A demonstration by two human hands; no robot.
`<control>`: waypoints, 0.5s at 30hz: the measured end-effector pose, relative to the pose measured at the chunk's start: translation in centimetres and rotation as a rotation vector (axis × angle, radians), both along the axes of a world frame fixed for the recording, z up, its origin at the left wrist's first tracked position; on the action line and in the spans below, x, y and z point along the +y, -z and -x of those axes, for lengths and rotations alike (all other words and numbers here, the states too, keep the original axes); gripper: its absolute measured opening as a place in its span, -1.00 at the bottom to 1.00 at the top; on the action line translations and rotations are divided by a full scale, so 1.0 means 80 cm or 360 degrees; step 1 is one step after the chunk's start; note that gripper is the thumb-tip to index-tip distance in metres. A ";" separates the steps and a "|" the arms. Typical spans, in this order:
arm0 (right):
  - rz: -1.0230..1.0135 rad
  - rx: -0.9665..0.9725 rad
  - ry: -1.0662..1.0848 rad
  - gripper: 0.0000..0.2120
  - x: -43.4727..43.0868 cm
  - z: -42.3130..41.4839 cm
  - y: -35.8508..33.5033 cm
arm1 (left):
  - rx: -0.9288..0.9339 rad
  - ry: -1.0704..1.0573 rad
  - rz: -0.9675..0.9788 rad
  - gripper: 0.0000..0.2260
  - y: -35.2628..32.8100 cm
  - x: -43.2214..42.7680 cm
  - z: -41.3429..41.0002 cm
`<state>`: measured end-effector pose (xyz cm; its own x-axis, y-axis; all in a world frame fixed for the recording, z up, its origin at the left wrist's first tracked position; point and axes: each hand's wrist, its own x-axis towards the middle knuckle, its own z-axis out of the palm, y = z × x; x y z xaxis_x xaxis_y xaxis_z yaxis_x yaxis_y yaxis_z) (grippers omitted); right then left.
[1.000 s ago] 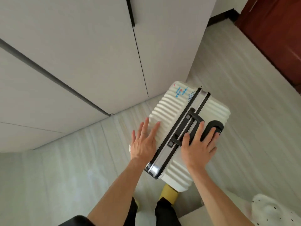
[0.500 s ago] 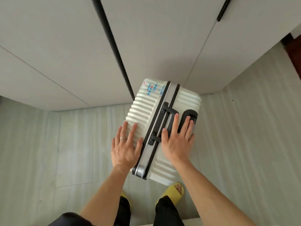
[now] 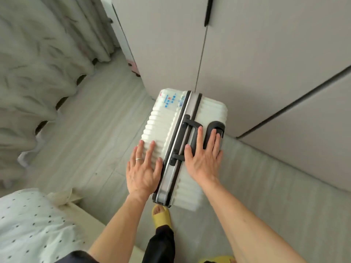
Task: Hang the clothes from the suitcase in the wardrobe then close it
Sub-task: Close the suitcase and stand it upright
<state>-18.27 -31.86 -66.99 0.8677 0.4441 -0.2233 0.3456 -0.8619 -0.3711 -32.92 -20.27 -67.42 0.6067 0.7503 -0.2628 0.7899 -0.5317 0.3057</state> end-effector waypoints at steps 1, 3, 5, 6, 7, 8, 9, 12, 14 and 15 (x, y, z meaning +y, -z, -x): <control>-0.0039 -0.0017 -0.0029 -0.31 0.025 0.007 -0.001 | 0.0013 -0.0050 0.0008 -0.47 0.000 0.020 0.011; -0.0134 -0.0056 -0.0120 -0.32 0.091 0.026 0.003 | 0.0005 -0.0177 0.0000 -0.47 0.000 0.075 0.039; -0.0214 -0.0084 -0.0183 -0.33 0.149 0.038 0.004 | -0.0011 -0.0232 -0.0028 -0.44 0.002 0.124 0.058; -0.0257 -0.0103 -0.0201 -0.33 0.177 0.042 0.006 | -0.0007 -0.0256 -0.0017 -0.43 0.002 0.148 0.064; -0.0274 -0.0071 -0.0240 -0.33 0.216 0.048 0.006 | -0.0013 -0.0303 -0.0009 -0.43 0.003 0.182 0.075; -0.0302 -0.0075 -0.0251 -0.33 0.228 0.046 0.009 | -0.0021 -0.0310 -0.0013 -0.42 0.001 0.193 0.074; -0.0318 -0.0058 -0.0295 -0.33 0.257 0.048 0.009 | -0.0017 -0.0340 -0.0012 -0.42 0.002 0.220 0.081; -0.0335 -0.0099 -0.0443 -0.33 0.322 0.049 0.016 | -0.0009 -0.0399 -0.0022 -0.43 0.003 0.280 0.092; -0.0383 -0.0084 -0.0452 -0.34 0.365 0.048 0.020 | -0.0014 -0.0444 -0.0038 -0.43 0.004 0.319 0.095; -0.0412 -0.0081 -0.0442 -0.34 0.387 0.047 0.020 | -0.0019 -0.0459 -0.0033 -0.43 0.003 0.337 0.094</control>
